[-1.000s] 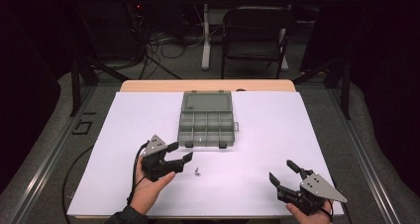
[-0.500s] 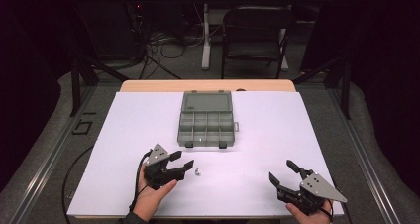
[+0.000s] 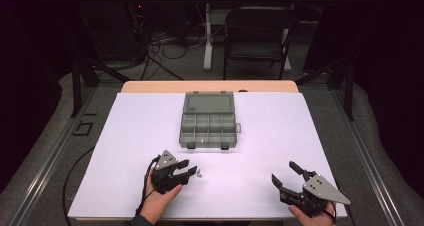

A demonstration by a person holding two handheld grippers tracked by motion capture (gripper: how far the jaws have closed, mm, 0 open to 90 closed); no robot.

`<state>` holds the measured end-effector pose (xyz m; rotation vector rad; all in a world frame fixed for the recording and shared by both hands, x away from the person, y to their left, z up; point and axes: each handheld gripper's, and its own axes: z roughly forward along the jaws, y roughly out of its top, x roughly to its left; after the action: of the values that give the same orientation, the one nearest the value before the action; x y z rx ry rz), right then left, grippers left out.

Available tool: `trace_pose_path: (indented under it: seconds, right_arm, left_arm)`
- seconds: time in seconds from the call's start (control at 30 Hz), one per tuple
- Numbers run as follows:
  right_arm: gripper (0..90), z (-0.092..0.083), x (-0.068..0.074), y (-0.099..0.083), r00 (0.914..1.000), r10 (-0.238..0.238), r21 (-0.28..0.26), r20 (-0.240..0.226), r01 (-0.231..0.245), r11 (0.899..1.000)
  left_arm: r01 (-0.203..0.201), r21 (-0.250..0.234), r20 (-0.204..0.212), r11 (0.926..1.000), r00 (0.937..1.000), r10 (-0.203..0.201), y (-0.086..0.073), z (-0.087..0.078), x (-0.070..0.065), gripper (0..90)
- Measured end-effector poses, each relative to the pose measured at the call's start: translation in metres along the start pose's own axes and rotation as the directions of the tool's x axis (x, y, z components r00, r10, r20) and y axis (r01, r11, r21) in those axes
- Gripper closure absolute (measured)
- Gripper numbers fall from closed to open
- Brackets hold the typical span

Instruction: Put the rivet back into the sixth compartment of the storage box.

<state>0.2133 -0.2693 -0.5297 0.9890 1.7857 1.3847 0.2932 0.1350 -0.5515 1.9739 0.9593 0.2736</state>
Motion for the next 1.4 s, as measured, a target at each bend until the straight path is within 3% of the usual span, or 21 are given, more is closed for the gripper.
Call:
trace_pose_path:
  seconds: [0.27,0.7,1.4]
  right_arm:
    - [28.1,0.0,0.0,0.0,1.0,0.002,0.002,-0.003,-0.002,1.0]
    - [28.1,0.001,0.001,0.0,1.0,0.004,-0.002,-0.002,-0.004,1.0]
    - [28.1,0.001,0.001,0.0,1.0,0.005,-0.003,-0.004,-0.005,1.0]
  left_arm:
    - [-0.007,0.035,-0.013,0.9994,0.9999,0.007,-0.002,0.012,-0.003,63.9]
    - [0.005,0.078,0.006,0.997,1.0,-0.005,-0.002,0.025,-0.006,72.4]
    - [-0.005,0.109,-0.025,0.994,0.9997,0.008,-0.001,0.028,-0.006,82.6]
